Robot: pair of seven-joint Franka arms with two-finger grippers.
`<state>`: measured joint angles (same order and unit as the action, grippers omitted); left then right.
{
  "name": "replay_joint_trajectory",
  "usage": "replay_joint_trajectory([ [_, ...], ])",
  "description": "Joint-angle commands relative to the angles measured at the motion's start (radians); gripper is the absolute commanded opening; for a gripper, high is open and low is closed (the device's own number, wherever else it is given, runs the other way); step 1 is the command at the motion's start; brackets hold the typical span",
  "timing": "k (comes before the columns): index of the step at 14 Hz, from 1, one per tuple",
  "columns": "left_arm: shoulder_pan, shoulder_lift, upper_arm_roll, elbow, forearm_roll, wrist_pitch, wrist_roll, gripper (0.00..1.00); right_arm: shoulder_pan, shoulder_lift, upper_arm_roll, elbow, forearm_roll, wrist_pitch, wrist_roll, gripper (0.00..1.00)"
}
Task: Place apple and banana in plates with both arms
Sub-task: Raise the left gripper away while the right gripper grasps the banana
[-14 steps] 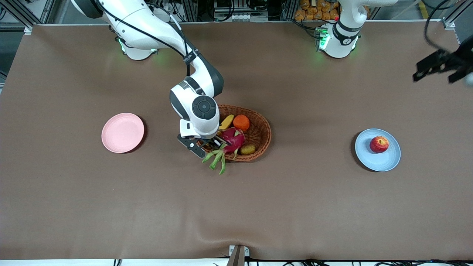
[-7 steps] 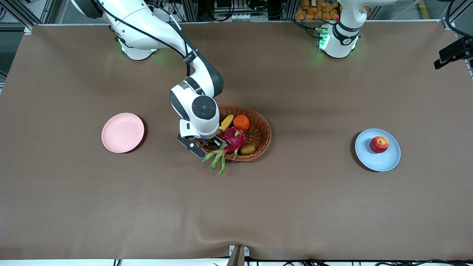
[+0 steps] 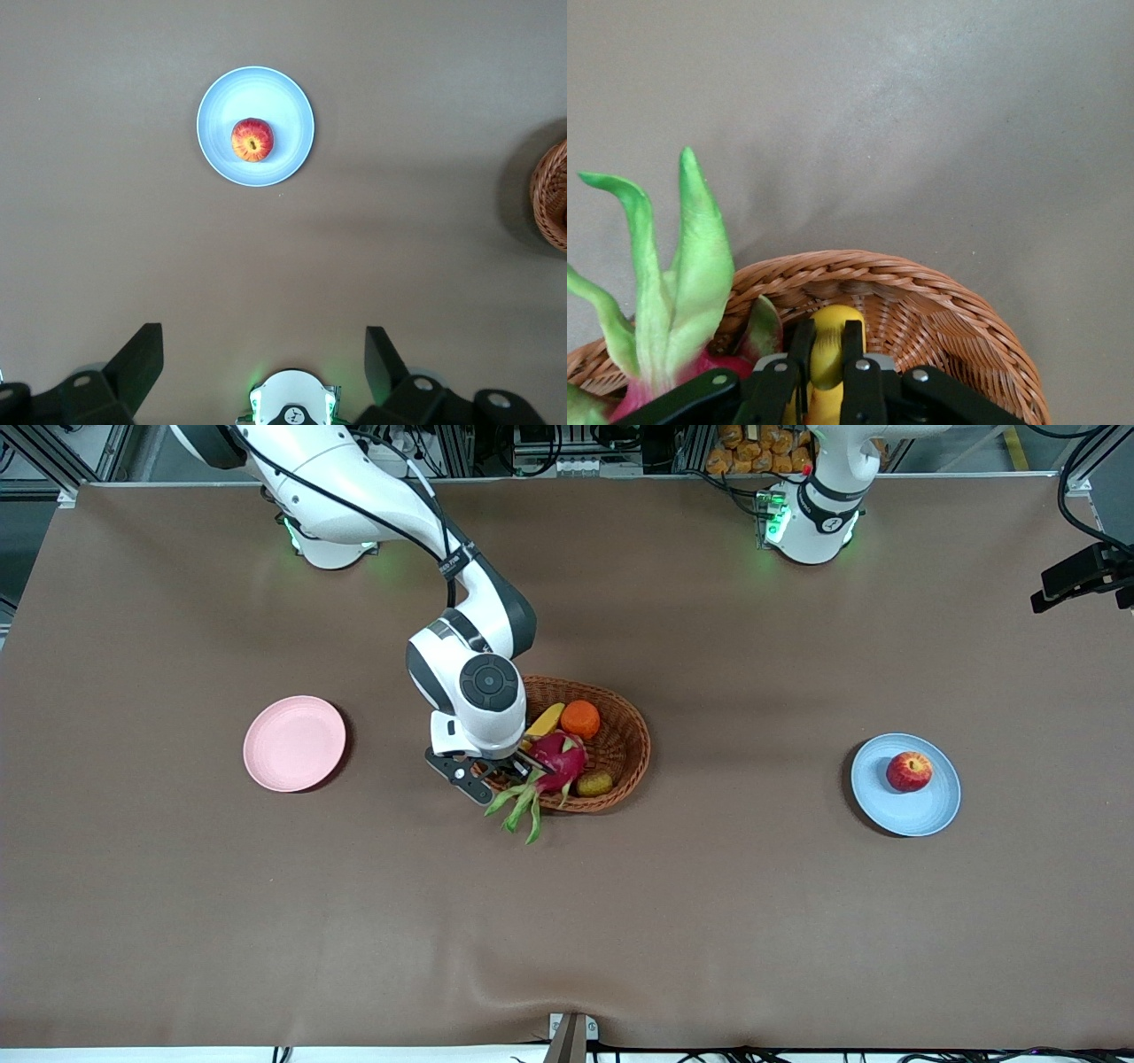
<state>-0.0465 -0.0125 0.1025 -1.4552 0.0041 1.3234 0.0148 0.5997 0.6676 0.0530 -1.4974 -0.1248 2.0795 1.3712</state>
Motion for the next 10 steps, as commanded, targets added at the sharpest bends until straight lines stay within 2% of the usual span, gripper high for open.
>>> replay_joint_trajectory([
  [1,0.016,0.005,-0.032,0.004,-0.006,0.007,-0.009,1.0,0.011,-0.002,-0.008,0.06,-0.019,-0.071,0.0,0.0],
  [3,0.017,0.006,-0.034,0.003,-0.006,0.007,-0.015,1.0,0.011,-0.002,-0.007,0.109,-0.062,-0.152,-0.001,0.0],
  [7,0.016,0.019,-0.034,0.003,-0.035,0.014,-0.015,1.0,0.008,-0.032,-0.007,0.155,-0.07,-0.263,-0.018,0.0],
  [10,0.014,0.017,-0.032,0.004,-0.035,0.016,-0.015,1.0,-0.02,-0.08,-0.013,0.161,-0.072,-0.34,-0.142,0.0],
])
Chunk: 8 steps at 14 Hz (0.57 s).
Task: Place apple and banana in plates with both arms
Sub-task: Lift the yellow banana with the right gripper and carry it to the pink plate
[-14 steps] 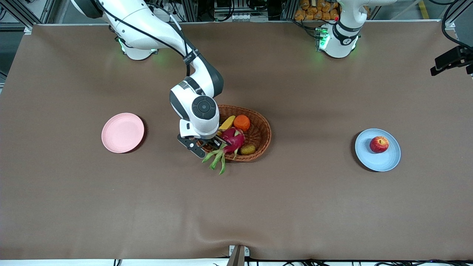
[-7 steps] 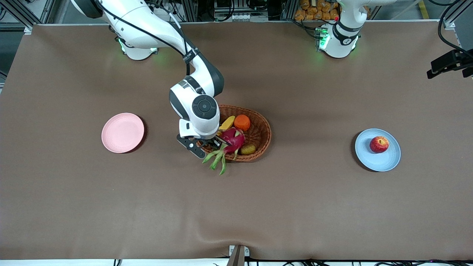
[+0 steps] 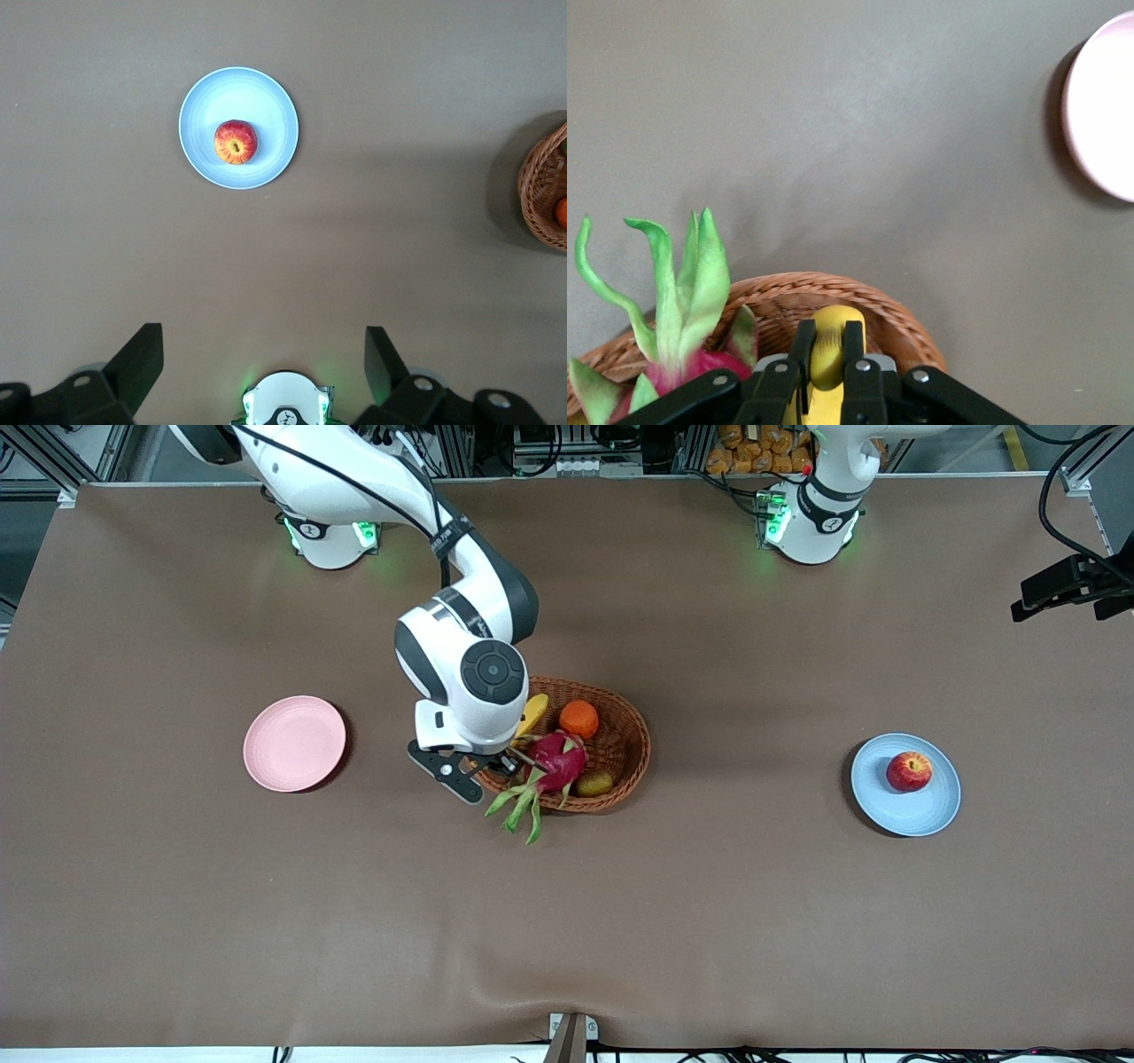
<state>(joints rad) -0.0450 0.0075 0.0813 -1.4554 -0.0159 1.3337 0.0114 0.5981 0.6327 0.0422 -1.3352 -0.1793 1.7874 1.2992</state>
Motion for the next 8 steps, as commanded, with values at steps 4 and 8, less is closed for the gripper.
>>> replay_joint_trajectory([
  [4,0.008,0.005,-0.009,0.004,-0.01,0.005,-0.011,1.0,-0.081,-0.1,-0.001,0.004,-0.008,-0.074,-0.197,0.0],
  [8,0.011,0.002,-0.009,0.004,-0.004,0.005,-0.01,1.0,-0.141,-0.136,-0.001,0.004,-0.005,-0.114,-0.319,0.0],
])
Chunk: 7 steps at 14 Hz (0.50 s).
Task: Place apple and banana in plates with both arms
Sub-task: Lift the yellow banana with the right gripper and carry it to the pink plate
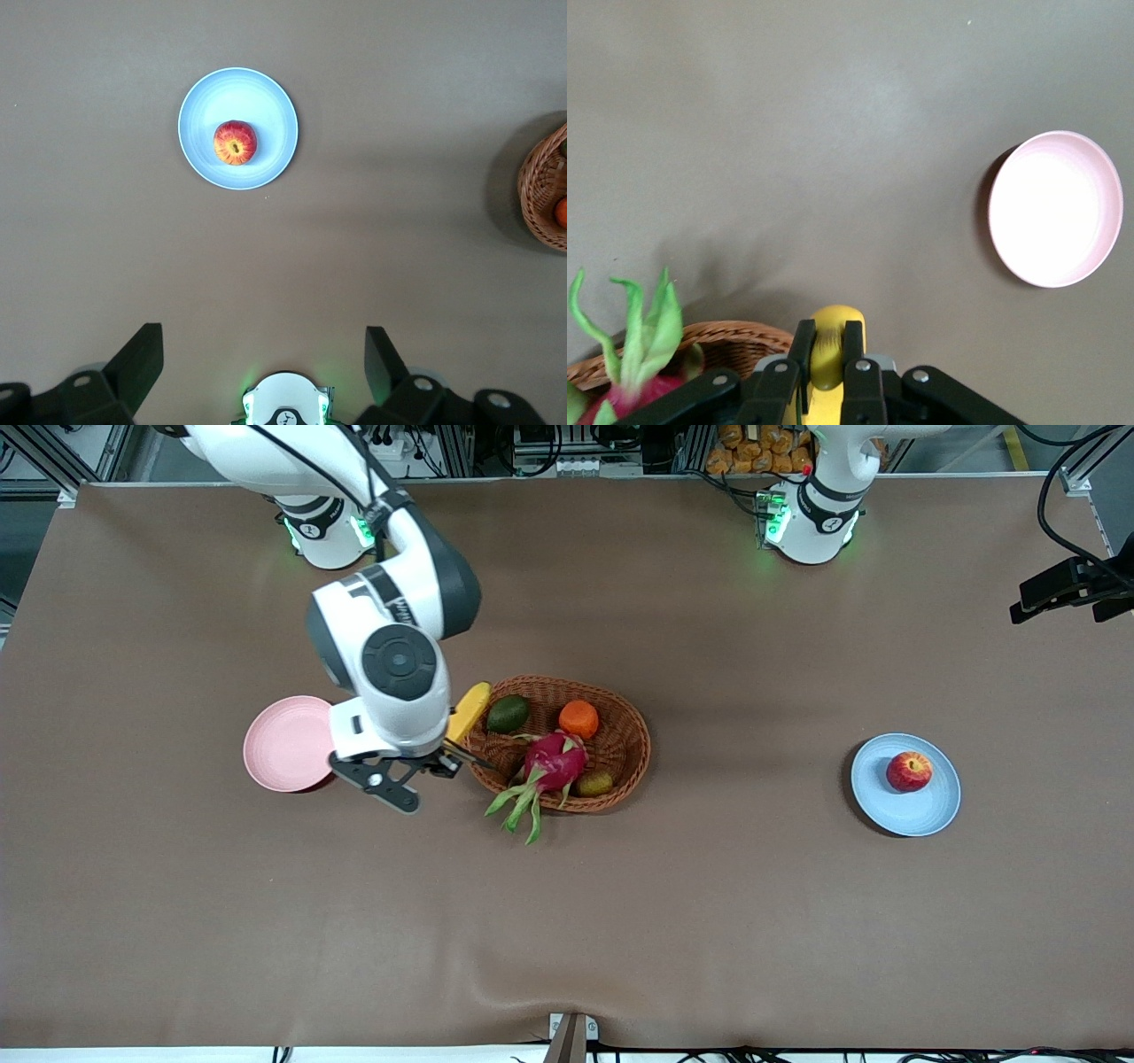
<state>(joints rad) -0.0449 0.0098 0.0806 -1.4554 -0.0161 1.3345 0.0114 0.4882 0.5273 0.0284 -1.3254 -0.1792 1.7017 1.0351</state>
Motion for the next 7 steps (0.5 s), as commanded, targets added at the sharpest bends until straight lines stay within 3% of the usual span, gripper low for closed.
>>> replay_joint_trajectory([
  [1,0.01,-0.001,-0.009,0.004,-0.004,0.005,-0.01,1.0,-0.054,-0.038,0.013,-0.006,-0.005,-0.046,-0.099,0.0],
  [7,0.01,-0.002,-0.009,0.004,-0.005,0.005,-0.01,1.0,-0.216,-0.053,0.013,-0.015,-0.005,-0.169,-0.445,0.0],
])
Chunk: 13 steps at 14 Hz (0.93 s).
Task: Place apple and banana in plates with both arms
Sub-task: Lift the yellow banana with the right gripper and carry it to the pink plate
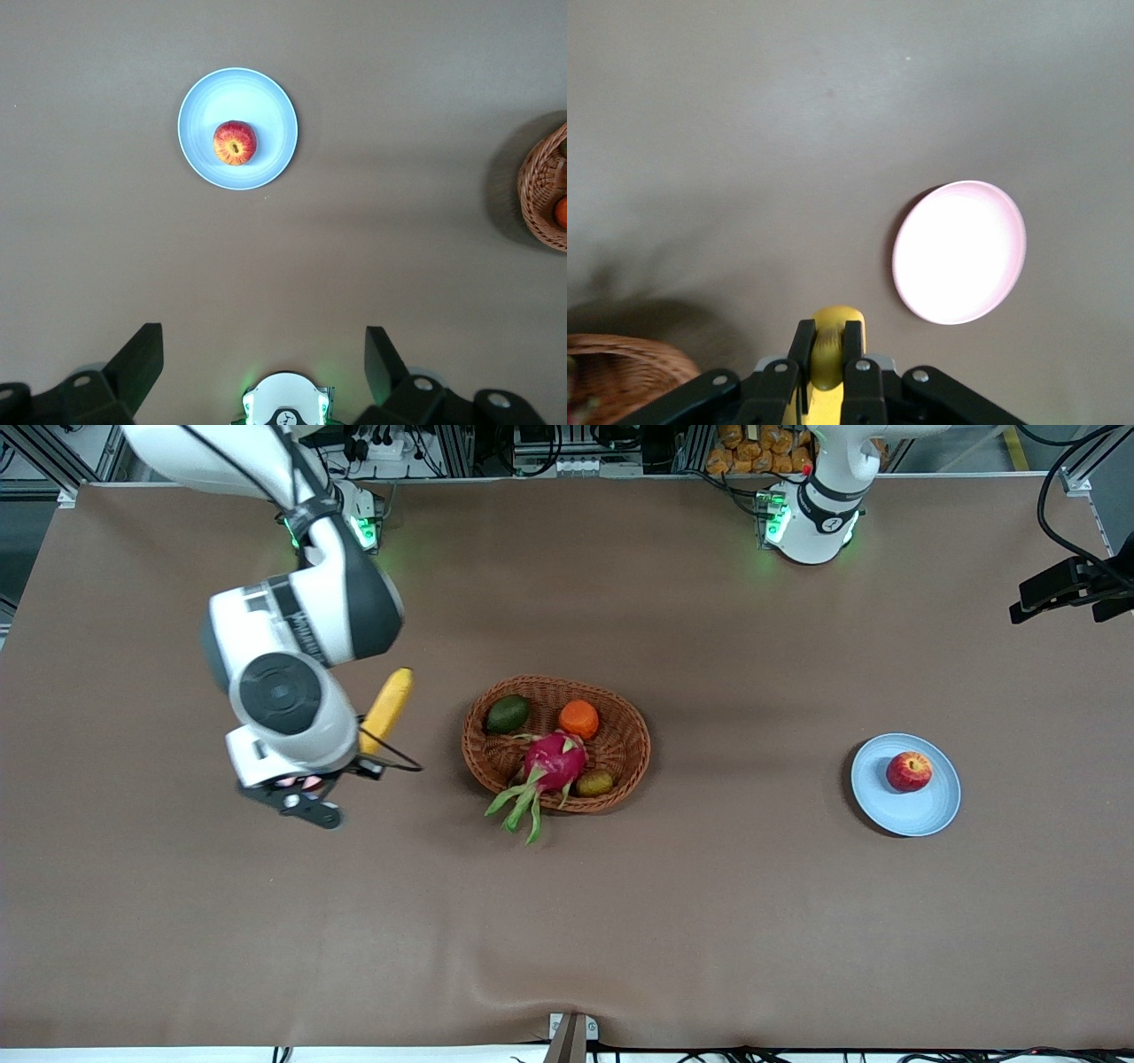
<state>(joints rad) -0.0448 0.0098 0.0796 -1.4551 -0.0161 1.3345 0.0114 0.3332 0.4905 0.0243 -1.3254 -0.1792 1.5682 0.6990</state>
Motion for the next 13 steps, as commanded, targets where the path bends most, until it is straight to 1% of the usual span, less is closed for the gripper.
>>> replay_joint_trajectory([
  [1,0.01,-0.002,-0.007,0.004,-0.005,0.005,-0.01,1.0,-0.088,-0.017,0.017,-0.017,-0.005,-0.054,-0.171,0.0],
  [3,0.01,-0.002,-0.007,0.004,-0.005,0.005,-0.011,1.0,-0.135,-0.012,0.017,-0.031,-0.003,-0.077,-0.278,0.0],
  [4,0.01,-0.002,-0.007,0.004,-0.004,0.005,-0.01,1.0,-0.16,-0.012,0.017,-0.055,-0.003,-0.074,-0.336,0.0],
  [7,0.011,-0.002,-0.007,0.002,-0.004,0.005,-0.008,1.0,-0.241,-0.009,0.019,-0.11,0.001,-0.036,-0.498,0.0],
  [10,0.01,-0.002,-0.007,0.004,-0.004,0.003,-0.01,1.0,-0.312,-0.044,0.022,-0.263,0.03,0.108,-0.585,0.0],
  [13,0.01,-0.002,-0.007,0.004,-0.004,0.003,-0.01,1.0,-0.324,-0.113,0.02,-0.455,0.03,0.293,-0.593,0.0],
])
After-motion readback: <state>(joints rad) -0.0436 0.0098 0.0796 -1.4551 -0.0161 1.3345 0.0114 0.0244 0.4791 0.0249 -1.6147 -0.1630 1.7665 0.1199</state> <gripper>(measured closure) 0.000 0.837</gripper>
